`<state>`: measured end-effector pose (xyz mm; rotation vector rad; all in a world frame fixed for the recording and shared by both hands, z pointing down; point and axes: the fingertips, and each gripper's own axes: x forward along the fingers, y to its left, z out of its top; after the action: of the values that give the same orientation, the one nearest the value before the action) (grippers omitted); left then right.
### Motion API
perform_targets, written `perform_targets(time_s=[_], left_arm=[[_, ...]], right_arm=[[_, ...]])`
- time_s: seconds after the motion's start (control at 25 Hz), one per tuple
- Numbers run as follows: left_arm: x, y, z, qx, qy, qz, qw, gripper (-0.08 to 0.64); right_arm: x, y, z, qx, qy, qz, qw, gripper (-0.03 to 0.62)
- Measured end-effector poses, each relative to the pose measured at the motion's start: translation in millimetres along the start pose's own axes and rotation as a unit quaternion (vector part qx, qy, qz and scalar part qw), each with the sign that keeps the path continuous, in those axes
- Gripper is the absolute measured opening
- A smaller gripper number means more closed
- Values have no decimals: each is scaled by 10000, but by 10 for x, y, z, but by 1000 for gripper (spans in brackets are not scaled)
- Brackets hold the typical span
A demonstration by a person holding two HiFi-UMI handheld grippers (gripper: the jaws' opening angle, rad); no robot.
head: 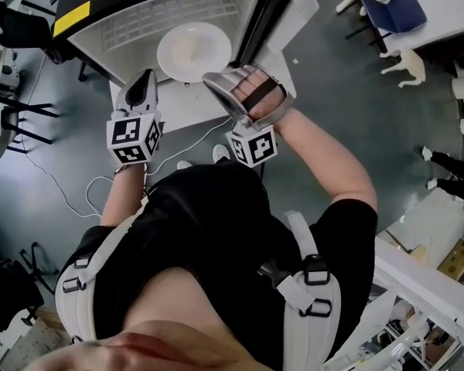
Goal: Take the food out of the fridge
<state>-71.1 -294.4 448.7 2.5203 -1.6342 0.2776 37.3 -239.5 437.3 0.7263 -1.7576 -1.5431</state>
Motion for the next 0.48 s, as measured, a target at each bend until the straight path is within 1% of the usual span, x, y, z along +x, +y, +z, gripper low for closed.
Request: perform_targets(time_s=[0.24,0.48], left_arm=[[-52,7,67,15,-84,33,10000,2],[-126,11,71,0,-107,82,9999,2]], right_arm=[[-88,-139,17,-88,13,-107,9999,15],[-95,-113,-87,-53,147,-76,9998,15]])
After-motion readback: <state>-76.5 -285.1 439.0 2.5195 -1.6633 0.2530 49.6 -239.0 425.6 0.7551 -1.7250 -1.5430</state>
